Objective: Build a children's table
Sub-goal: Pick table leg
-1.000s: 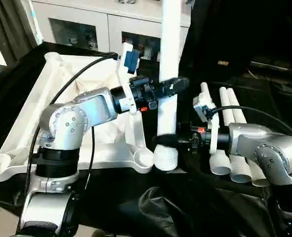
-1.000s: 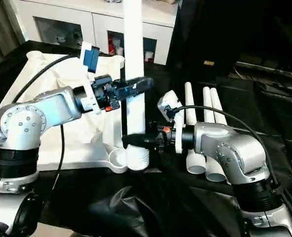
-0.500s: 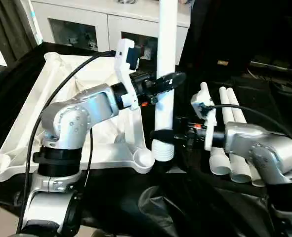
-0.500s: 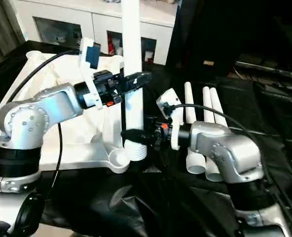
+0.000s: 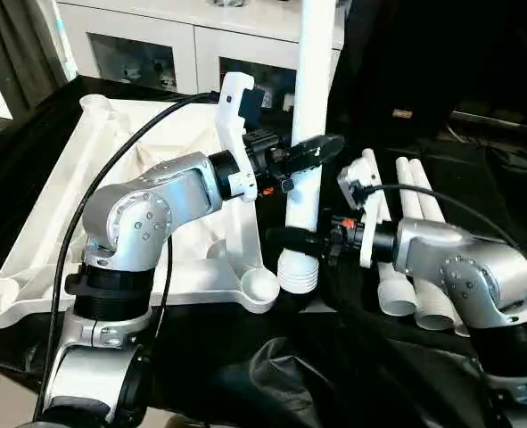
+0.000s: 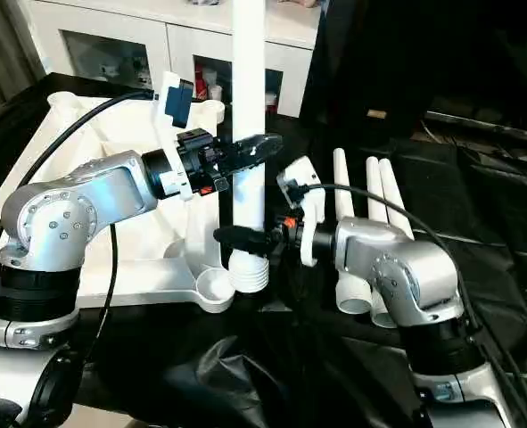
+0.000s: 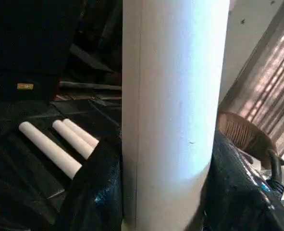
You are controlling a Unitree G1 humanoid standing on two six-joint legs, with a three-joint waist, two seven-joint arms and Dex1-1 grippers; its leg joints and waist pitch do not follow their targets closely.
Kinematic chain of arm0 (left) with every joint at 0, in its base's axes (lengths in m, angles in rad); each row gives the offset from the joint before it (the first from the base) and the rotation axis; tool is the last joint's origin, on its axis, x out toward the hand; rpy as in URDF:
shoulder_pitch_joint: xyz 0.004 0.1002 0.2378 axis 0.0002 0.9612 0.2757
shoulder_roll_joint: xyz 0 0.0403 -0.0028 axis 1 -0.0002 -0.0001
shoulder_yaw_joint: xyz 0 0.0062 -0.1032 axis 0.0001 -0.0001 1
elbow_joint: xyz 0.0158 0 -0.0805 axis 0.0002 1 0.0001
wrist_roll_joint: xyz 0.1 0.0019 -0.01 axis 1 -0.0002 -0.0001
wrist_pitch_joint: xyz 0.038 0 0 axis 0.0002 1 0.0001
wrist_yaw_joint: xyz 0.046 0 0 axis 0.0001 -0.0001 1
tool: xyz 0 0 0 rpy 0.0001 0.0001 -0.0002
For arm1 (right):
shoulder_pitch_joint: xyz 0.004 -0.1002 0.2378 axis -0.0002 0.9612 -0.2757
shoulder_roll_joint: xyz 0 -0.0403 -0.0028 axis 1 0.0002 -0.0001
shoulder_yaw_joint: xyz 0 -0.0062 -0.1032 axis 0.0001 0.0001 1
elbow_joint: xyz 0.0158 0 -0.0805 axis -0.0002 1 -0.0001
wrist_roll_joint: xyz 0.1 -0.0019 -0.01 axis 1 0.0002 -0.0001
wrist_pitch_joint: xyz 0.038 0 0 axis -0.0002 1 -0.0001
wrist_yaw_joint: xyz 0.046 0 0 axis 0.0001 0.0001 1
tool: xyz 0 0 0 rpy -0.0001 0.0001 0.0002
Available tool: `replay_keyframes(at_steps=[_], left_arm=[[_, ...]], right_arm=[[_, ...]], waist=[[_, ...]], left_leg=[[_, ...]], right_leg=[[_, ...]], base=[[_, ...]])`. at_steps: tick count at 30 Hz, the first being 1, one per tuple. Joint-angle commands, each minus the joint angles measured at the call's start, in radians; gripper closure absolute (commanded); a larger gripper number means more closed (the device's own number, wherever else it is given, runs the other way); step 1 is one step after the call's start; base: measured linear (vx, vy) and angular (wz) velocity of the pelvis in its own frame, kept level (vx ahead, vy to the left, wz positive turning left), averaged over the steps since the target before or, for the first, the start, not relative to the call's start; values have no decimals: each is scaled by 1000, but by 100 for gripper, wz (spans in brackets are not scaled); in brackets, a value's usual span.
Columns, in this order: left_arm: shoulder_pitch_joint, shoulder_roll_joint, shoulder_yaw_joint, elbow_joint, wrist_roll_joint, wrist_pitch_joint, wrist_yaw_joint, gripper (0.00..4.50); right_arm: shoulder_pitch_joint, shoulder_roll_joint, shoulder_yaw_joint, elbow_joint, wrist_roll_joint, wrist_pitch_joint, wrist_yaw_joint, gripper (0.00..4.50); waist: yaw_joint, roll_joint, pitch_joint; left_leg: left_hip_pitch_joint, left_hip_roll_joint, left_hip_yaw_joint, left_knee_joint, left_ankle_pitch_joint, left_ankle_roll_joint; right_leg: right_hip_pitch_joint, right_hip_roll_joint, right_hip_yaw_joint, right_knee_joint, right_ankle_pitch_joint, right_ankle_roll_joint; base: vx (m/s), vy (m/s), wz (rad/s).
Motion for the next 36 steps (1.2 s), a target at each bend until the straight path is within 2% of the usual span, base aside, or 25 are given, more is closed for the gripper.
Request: replay_keyframes(at_steps=[1,15,24,25,34,36], left_arm=[[-18,3,-20,-20,13,-10,-22,268],[-29,15,-34,-7,26,-19,-51,268],[-31,16,-31,1,28,-20,-56,268],[-31,17,-31,1,28,-20,-57,268],[-31,17,-31,2,31,-19,-61,268],[-32,15,-27,10,37,-25,-54,268]], right_arm=[[-3,-19,0,8,-13,16,6,115],[6,-36,16,-6,-10,37,24,115],[12,-40,26,-18,-6,47,35,115],[12,-40,26,-18,-6,47,35,142],[13,-39,26,-14,-5,47,38,200],[15,-39,28,-14,-6,45,40,227]], waist=[[-2,8,-74],[-2,12,-74],[-2,10,-74],[-2,9,-74],[-1,10,-74],[-1,11,-73]], left_leg=[[2,38,-11,-62,-42,-26],[1,38,-11,-62,-49,-31],[2,38,-11,-62,-48,-29],[2,38,-11,-61,-45,-28],[2,38,-12,-62,-53,-30],[1,38,-12,-63,-52,-29]], right_leg=[[60,-75,49,-71,-1,-179],[60,-76,50,-71,-1,-184],[60,-76,50,-71,4,-188],[60,-76,50,-70,8,-189],[60,-77,50,-72,-11,-184],[60,-76,50,-72,-10,-184]], base=[[0,0,0],[0,0,0],[0,0,0],[0,0,0],[0,0,0],[0,0,0]])
